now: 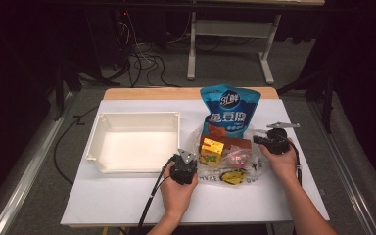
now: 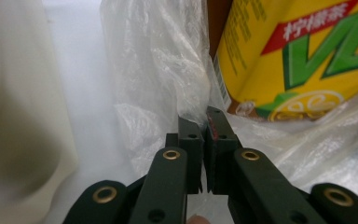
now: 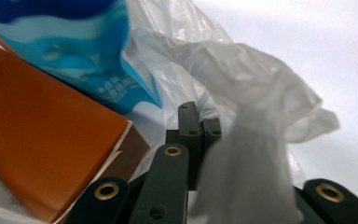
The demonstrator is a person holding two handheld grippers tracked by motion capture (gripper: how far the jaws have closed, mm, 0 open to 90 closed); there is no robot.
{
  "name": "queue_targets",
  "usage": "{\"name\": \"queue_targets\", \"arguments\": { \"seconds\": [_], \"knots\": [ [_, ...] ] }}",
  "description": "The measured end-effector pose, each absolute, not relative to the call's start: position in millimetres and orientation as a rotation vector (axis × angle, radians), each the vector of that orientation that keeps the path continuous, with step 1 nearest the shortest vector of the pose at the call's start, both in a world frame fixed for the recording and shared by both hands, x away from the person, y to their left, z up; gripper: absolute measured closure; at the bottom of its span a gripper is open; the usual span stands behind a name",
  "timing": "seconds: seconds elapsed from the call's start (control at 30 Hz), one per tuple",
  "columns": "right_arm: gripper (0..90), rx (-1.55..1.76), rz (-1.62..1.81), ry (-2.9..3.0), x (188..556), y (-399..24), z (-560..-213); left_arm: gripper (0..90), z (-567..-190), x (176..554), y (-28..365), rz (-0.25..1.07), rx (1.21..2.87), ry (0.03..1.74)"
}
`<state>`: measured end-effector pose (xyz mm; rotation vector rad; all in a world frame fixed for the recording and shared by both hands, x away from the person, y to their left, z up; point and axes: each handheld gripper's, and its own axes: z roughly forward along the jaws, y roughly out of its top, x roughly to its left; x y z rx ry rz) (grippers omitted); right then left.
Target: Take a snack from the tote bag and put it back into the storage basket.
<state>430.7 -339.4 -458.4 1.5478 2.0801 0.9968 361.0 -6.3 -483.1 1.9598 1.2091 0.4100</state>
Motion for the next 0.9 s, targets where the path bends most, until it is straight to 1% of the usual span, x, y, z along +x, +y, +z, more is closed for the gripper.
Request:
{"name": "queue_targets", "arguments": {
  "seconds": [0.07,0.13,0.23,0.27,0.3,0.33,0.37,0.4,0.43,0.47,0.5,0.53,0.57,0.63,0.7,0.77,0.8,0.83,0.87,0.9],
  "knots": [
    [90.0,1.568,0.945,2.078,434,-340,-464,87.6,-484,360,-2,0.390,1.956,1.203],
    [90.0,1.585,0.819,2.053,436,-341,-470,87.7,-484,360,1,0.346,1.934,1.211],
    [88.7,1.625,0.829,1.992,431,-344,-471,87.4,-485,362,7,0.256,1.905,1.212],
    [71.9,1.598,0.876,2.000,423,-345,-467,85.3,-486,362,8,0.243,1.903,1.203],
    [71.9,1.598,0.876,2.000,423,-345,-467,85.3,-486,362,8,0.240,1.907,1.194],
    [61.1,1.567,0.954,1.983,410,-346,-461,79.7,-485,362,9,0.227,1.921,1.160],
    [61.1,1.567,0.954,1.983,410,-346,-461,74.5,-485,362,9,0.227,1.921,1.160],
    [55.3,1.553,0.971,1.966,403,-347,-456,74.5,-484,361,9,0.232,1.938,1.140],
    [50.1,1.550,0.996,1.925,394,-347,-450,69.7,-483,360,9,0.240,1.946,1.135],
    [46.6,1.544,1.033,1.901,384,-348,-445,64.1,-482,359,10,0.248,1.962,1.126],
    [42.2,1.533,1.082,1.872,363,-345,-437,54.0,-481,357,12,0.238,1.977,1.118],
    [42.2,1.533,1.082,1.872,363,-345,-437,51.3,-481,357,12,0.238,1.977,1.118],
    [41.7,1.519,1.086,1.873,356,-344,-435,51.3,-481,355,13,0.224,1.984,1.109],
    [46.4,1.499,1.093,1.907,340,-340,-434,46.5,-480,353,12,0.222,2.009,1.089],
    [58.0,1.533,1.063,1.942,334,-338,-437,46.9,-480,349,9,0.269,2.047,1.064],
    [73.9,1.557,1.017,2.003,333,-338,-447,53.9,-481,343,7,0.360,2.078,1.030],
    [79.2,1.568,0.964,2.027,335,-340,-453,59.6,-482,341,8,0.377,2.075,1.024],
    [83.4,1.589,0.929,2.035,337,-343,-458,66.4,-483,340,10,0.377,2.068,1.022],
    [86.0,1.608,0.910,2.034,339,-346,-462,71.0,-483,341,12,0.359,2.063,1.021],
    [87.5,1.664,0.965,2.025,341,-353,-465,76.4,-483,342,15,0.332,2.055,1.023]
  ]
}}
